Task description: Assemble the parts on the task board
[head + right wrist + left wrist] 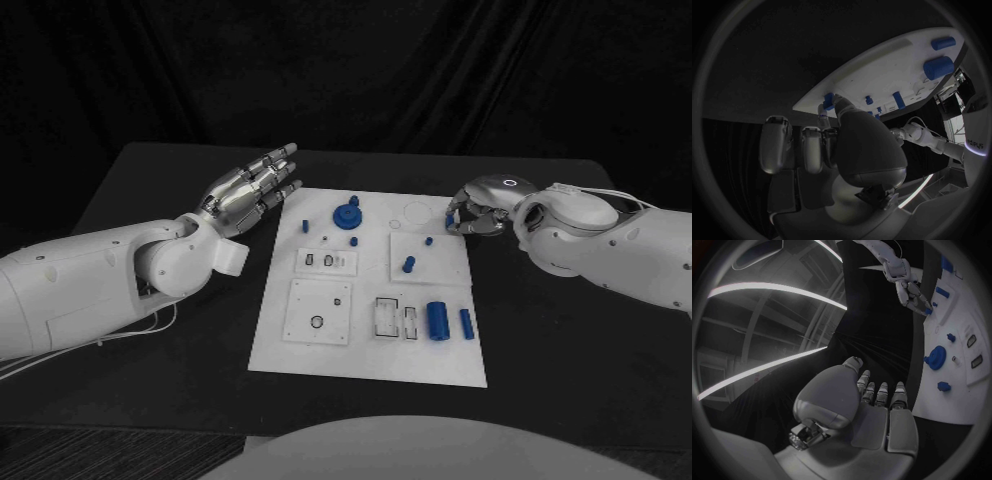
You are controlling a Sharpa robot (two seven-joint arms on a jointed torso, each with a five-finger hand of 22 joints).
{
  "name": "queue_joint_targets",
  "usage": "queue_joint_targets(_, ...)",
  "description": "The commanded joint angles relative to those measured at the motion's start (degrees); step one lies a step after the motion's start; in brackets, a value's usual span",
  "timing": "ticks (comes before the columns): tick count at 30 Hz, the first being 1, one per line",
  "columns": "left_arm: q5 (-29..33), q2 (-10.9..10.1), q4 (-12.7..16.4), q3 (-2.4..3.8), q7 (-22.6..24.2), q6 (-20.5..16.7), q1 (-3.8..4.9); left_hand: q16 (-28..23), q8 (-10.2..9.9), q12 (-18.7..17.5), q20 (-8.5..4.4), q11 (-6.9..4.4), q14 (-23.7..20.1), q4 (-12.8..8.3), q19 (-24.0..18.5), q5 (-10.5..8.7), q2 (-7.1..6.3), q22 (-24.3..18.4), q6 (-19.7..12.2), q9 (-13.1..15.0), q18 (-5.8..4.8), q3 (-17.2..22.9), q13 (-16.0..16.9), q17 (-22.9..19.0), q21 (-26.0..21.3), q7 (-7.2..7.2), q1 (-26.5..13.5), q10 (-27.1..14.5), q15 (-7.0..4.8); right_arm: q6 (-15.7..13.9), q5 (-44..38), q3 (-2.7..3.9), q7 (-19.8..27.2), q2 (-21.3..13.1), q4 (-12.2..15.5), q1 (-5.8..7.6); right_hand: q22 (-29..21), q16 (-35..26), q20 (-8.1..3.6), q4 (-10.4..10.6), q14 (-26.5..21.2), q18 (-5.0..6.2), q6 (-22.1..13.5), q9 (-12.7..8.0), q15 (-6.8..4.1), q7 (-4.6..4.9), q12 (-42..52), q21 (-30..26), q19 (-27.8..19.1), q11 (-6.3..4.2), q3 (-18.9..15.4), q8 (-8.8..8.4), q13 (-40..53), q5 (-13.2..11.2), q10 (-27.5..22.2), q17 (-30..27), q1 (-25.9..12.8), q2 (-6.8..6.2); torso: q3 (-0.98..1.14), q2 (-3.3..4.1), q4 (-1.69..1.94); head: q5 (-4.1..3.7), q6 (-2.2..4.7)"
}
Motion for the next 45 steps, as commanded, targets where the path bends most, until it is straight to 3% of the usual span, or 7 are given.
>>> queue_joint_targets(1,0.1,0.1,0.1,0.06,0.4,0.8,-0.07,-0.2,0.3,-0.2,0.50,0.40,0.1,-0.1,-0.1,0.38,-0.03,-0.1,0.0,0.1,0.95,0.4,-0.1,-0.1,-0.3,0.41,-0.3,0.0,0.27,-1.2,0.1,0.03,0.2,0.0,-0.1,-0.18,11.4,-0.3,-0.13,-0.4,5.6,-0.27,0.7,0.6,0.05,-0.02,0.1,-0.4,0.6,0.21,0.6,0.69,15.1,2.7,6.1,13.7,0.4,0.70,0.01,0.02,0.00,0.00,-0.01)
queue_joint_targets(6,0.1,0.0,0.1,0.06,0.3,0.8,-0.08,-0.2,0.3,-0.2,0.50,0.40,0.1,-0.1,-0.1,0.38,-0.03,-0.1,0.0,0.1,0.95,0.4,-0.1,-0.1,-0.3,0.41,-0.3,0.0,0.27,-1.9,2.2,0.03,0.5,-0.1,0.3,-0.19,11.4,-0.3,-0.25,-1.5,5.6,-0.31,1.2,2.2,0.03,0.04,0.1,-0.3,0.6,0.22,2.0,1.59,15.1,10.1,6.1,13.7,0.9,0.85,0.01,0.01,0.03,0.08,-0.01)
queue_joint_targets(10,0.1,-0.1,0.2,0.06,0.2,0.8,-0.08,-0.2,0.4,-0.2,0.52,0.43,0.1,-0.1,-0.1,0.38,-0.01,-0.1,0.0,0.1,0.95,0.5,-0.1,-0.1,-0.3,0.43,-0.4,0.0,0.29,-3.5,3.2,0.04,0.6,-0.5,1.1,-0.18,11.4,-0.3,-0.14,-2.0,5.6,-0.35,1.3,2.9,0.08,0.14,0.1,-0.2,0.7,0.27,2.8,1.87,15.1,12.6,6.1,13.7,1.0,0.73,0.03,0.01,0.05,0.13,-0.01)
queue_joint_targets(19,0.1,-0.4,0.4,0.06,0.1,0.6,-0.09,-0.2,0.4,-0.2,0.55,0.45,0.1,-0.2,-0.1,0.38,-0.02,-0.1,0.1,0.1,0.95,0.5,-0.1,-0.1,-0.3,0.45,-0.4,0.0,0.32,-8.8,3.9,0.10,0.0,-2.2,8.2,1.54,11.6,-0.2,0.01,-2.3,5.6,-0.46,2.0,3.6,0.29,0.29,0.1,0.4,0.9,0.31,3.0,2.42,15.1,11.8,6.1,13.8,0.8,0.14,-0.01,-0.01,-0.04,0.49,-0.01)
queue_joint_targets(28,0.1,-0.3,0.5,0.06,0.1,0.5,-0.09,-0.2,0.4,-0.2,0.59,0.47,0.1,-0.2,-0.1,0.39,-0.05,-0.1,0.2,0.1,0.95,0.6,-0.1,-0.1,-0.3,0.47,-0.4,0.0,0.35,-7.9,3.2,0.10,-0.9,-0.5,15.4,2.68,11.8,-0.7,0.08,-2.4,5.5,-0.61,2.5,4.2,0.36,0.32,0.1,1.1,1.3,0.31,2.9,2.78,15.1,10.1,6.1,13.2,0.3,-0.30,-0.04,-0.02,0.03,0.07,-0.01)
queue_joint_targets(41,0.1,0.1,0.5,0.06,0.1,0.5,-0.08,-0.2,0.5,-0.2,0.62,0.52,0.1,-0.2,-0.1,0.40,-0.07,-0.1,0.2,0.1,0.96,0.7,-0.1,-0.1,-0.3,0.51,-0.5,0.0,0.39,-6.1,-0.1,0.11,-1.9,7.4,12.7,-0.84,11.9,-1.1,0.20,-2.5,5.4,-0.68,2.8,4.6,0.55,0.51,0.1,1.5,1.5,0.37,2.7,2.91,15.1,9.0,6.1,12.8,-0.1,-0.77,-0.09,-0.03,-0.18,0.31,-0.01)
queue_joint_targets(45,0.1,0.2,0.4,0.06,0.2,0.5,-0.08,-0.2,0.5,-0.2,0.64,0.56,0.1,-0.3,-0.1,0.42,-0.07,-0.1,0.1,0.1,0.96,0.8,-0.1,-0.1,-0.3,0.54,-0.5,0.0,0.41,-5.2,-1.9,0.11,-2.1,9.2,11.2,-1.86,11.9,-1.0,0.21,-2.5,5.4,-0.66,2.8,4.6,0.56,0.52,0.1,1.4,1.4,0.38,2.7,2.91,15.1,9.0,6.1,12.8,-0.1,-0.78,-0.07,-0.14,0.15,0.10,-0.01)
